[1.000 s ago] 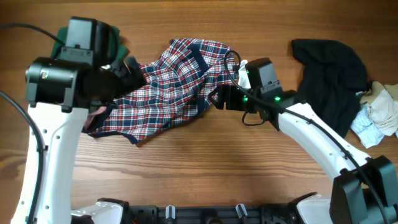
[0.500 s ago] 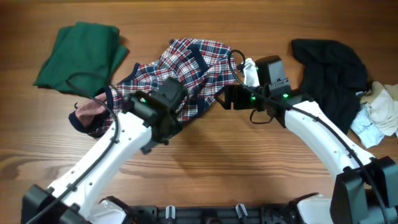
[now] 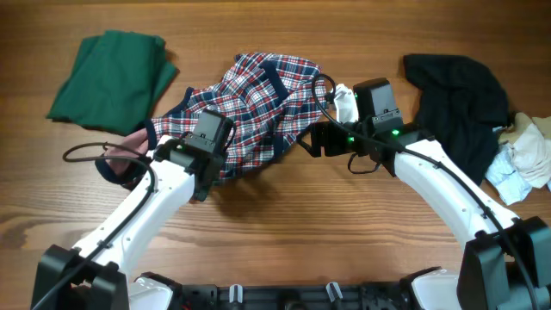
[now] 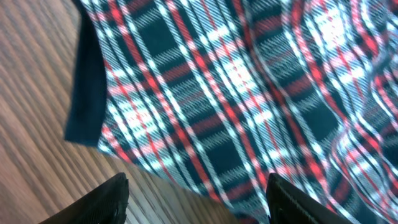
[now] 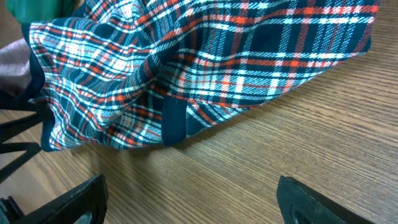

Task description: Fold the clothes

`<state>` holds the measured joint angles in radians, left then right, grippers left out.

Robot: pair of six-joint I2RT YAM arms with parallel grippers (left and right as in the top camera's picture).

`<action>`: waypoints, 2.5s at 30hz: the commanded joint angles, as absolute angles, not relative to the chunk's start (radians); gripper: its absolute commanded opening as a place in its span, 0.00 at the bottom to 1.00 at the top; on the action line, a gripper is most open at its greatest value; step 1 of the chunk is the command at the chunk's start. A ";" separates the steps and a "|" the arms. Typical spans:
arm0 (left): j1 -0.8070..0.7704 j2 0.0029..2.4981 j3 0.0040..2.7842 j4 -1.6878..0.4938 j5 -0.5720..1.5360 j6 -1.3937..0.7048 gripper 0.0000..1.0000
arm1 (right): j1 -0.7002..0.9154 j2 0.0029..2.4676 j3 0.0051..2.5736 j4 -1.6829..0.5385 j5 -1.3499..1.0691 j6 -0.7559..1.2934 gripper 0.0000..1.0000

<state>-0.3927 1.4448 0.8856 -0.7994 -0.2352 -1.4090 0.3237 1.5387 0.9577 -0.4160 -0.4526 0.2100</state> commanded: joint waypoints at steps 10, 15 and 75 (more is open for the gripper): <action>-0.310 1.444 0.645 -0.580 -0.252 -1.456 0.69 | 0.322 1.517 0.958 -0.442 -0.476 0.184 0.90; -0.309 1.448 0.618 -0.535 -0.283 -1.455 0.05 | 0.322 1.517 0.958 -0.450 -0.477 0.187 0.90; -0.310 0.882 1.454 0.020 -0.277 -0.871 0.04 | 0.717 1.604 0.957 -0.039 -0.529 0.212 0.85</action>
